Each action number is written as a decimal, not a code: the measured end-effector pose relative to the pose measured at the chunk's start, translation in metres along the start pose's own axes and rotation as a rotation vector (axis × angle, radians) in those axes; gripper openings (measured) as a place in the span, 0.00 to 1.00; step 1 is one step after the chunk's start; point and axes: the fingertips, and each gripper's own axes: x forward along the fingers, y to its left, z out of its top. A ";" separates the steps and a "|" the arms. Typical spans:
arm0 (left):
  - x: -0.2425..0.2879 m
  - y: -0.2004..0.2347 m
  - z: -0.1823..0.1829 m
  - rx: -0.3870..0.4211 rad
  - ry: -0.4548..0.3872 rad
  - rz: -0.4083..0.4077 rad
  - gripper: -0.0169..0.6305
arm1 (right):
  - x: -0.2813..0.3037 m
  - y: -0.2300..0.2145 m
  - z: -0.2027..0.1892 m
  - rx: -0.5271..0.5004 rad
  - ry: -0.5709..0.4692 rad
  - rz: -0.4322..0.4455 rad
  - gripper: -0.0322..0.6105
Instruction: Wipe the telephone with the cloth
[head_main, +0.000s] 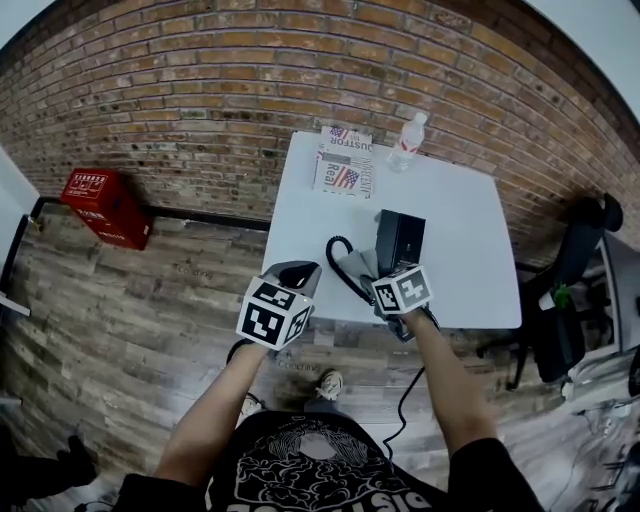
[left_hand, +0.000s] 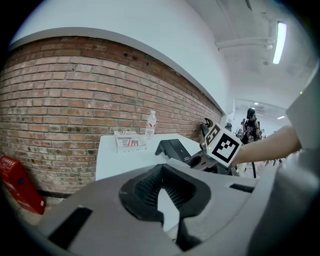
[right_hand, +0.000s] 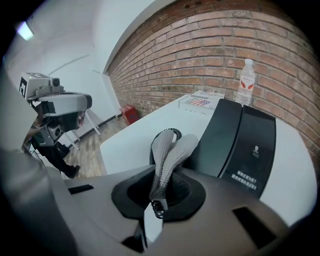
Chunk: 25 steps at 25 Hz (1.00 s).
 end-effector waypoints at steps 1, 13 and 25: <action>0.000 -0.001 -0.001 0.002 0.002 -0.006 0.04 | 0.000 0.001 -0.002 0.008 0.000 -0.002 0.07; -0.001 0.002 0.011 0.004 0.008 -0.033 0.04 | -0.053 0.004 0.037 0.053 -0.185 -0.071 0.07; -0.007 0.010 0.047 0.047 -0.047 0.006 0.04 | -0.165 0.005 0.087 0.024 -0.476 -0.201 0.07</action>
